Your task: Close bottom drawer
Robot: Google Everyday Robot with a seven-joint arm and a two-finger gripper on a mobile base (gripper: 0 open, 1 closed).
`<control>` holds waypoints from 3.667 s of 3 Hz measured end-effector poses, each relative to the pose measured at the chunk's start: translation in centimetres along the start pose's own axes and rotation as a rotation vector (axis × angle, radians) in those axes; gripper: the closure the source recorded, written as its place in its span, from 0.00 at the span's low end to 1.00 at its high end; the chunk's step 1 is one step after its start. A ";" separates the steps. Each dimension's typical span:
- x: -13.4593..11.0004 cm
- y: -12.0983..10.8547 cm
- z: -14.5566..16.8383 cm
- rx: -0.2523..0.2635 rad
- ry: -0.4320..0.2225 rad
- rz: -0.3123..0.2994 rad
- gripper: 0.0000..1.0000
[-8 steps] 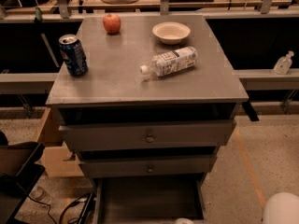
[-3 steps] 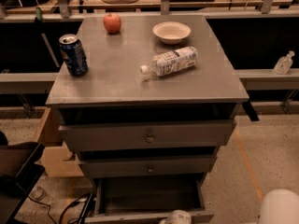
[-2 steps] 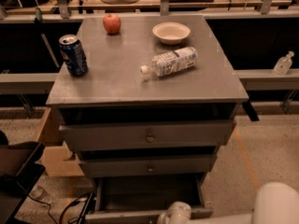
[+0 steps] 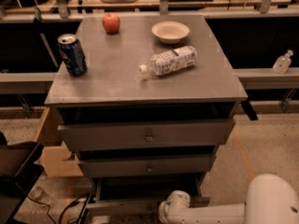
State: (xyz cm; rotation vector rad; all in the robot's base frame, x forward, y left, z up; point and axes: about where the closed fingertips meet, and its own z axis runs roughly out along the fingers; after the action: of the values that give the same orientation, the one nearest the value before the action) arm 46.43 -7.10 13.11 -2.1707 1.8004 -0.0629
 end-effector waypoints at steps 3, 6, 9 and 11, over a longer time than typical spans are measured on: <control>1.5 -4.4 0.3 0.040 0.025 -0.010 1.00; 3.1 -8.9 1.0 0.076 0.052 -0.020 1.00; 4.0 -6.4 -2.0 0.031 0.026 -0.012 1.00; 9.6 -4.0 -12.2 0.080 -0.047 0.100 1.00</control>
Offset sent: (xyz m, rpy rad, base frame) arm 0.1327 -0.0216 0.0195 -0.0460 -0.1175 -0.0122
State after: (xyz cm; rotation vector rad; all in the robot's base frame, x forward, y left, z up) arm 49.39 -18.39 24.16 -2.0084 1.8449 -0.0595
